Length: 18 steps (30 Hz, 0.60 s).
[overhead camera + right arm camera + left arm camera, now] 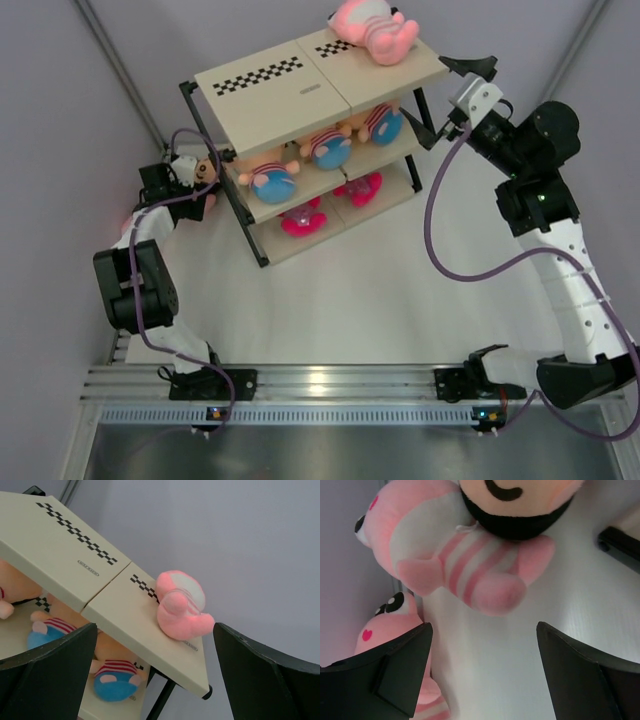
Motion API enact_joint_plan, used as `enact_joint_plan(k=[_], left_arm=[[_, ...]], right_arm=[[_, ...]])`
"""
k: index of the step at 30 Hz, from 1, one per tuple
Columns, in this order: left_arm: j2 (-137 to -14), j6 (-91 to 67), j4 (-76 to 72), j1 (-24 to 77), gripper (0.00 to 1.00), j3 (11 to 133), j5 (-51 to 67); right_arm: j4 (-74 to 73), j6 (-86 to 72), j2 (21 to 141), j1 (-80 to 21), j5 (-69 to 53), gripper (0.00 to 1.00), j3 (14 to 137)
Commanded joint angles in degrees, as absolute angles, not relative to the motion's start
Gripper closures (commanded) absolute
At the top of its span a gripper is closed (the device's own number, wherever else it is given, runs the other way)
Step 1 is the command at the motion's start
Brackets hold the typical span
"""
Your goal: Place and organize the stuffed toys onto the shelf
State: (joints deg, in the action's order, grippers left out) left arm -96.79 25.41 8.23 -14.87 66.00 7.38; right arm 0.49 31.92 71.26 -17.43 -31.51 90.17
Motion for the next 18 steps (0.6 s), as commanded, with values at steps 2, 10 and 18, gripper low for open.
enact_joint_plan(k=[2, 10, 18], left_arm=[[-101.3, 25.6, 0.9, -14.2, 0.09, 68.9, 0.9], [-104.8, 24.8, 1.1, -14.3, 0.29, 70.8, 10.5], [-97.9, 26.1, 10.3, -15.1, 1.0, 67.2, 16.7]], right_arm=[[3.3, 32.6, 67.6, -17.1, -32.7, 0.01, 87.4], [0.2, 35.5, 64.4, -17.0, -30.9, 0.01, 84.4], [0.2, 34.6, 63.7, -17.1, -32.0, 0.0, 83.9]])
